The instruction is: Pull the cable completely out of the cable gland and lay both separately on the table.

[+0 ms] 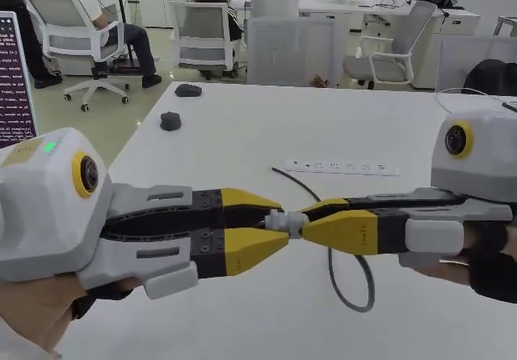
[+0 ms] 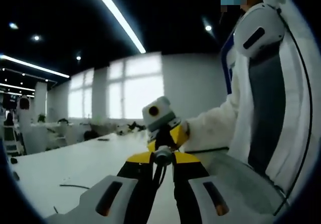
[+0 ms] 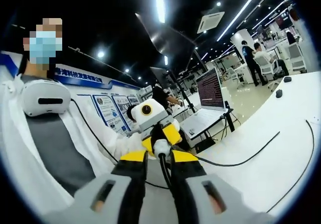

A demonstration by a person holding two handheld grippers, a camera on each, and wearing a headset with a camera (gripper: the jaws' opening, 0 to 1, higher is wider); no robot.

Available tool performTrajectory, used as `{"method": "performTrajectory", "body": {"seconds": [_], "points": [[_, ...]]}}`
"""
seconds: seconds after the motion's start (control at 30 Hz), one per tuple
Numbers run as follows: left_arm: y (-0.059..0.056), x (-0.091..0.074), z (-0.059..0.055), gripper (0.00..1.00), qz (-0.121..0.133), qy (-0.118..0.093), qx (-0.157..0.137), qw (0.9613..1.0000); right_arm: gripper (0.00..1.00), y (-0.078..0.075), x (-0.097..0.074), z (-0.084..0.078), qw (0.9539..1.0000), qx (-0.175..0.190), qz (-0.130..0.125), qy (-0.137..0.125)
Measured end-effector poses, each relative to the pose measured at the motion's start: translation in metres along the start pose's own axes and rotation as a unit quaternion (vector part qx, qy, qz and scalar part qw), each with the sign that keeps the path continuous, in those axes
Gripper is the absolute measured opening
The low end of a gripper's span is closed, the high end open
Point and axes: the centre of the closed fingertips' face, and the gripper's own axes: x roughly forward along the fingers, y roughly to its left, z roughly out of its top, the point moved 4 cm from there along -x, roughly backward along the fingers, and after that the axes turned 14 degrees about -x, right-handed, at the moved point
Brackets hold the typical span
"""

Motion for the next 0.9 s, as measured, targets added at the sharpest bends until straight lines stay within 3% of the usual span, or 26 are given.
{"method": "performTrajectory", "body": {"seconds": [0.23,0.43,0.53,0.6,0.7,0.73,0.83,0.9], "points": [[-0.001,0.0,-0.001,0.15,0.001,0.003,0.005,1.0,0.11,0.0,0.0,-0.001,0.9999,0.014,-0.003,0.004],[0.003,-0.001,-0.001,0.15,0.004,-0.001,-0.03,0.9995,0.11,0.001,0.001,0.001,0.998,-0.058,-0.016,0.019],[0.004,-0.001,-0.002,0.15,0.003,0.002,-0.058,0.9983,0.1,0.001,0.001,-0.001,0.9938,-0.104,-0.019,0.032],[0.005,-0.002,-0.004,0.15,0.003,0.006,-0.075,0.9971,0.1,0.002,0.002,-0.002,0.9885,-0.144,-0.019,0.043],[0.006,-0.003,-0.007,0.15,0.002,0.008,-0.129,0.9916,0.1,0.003,0.002,-0.003,0.979,-0.197,-0.02,0.049],[0.007,-0.003,-0.008,0.15,0.003,0.007,-0.132,0.9912,0.1,0.003,0.002,-0.003,0.9766,-0.208,-0.022,0.051],[0.009,-0.003,-0.009,0.15,0.007,0.009,-0.158,0.9874,0.11,0.004,0.003,-0.004,0.9601,-0.272,-0.026,0.06],[0.008,-0.003,-0.01,0.15,0.009,0.01,-0.162,0.9866,0.11,0.004,0.003,-0.006,0.9518,-0.299,-0.026,0.064]]}}
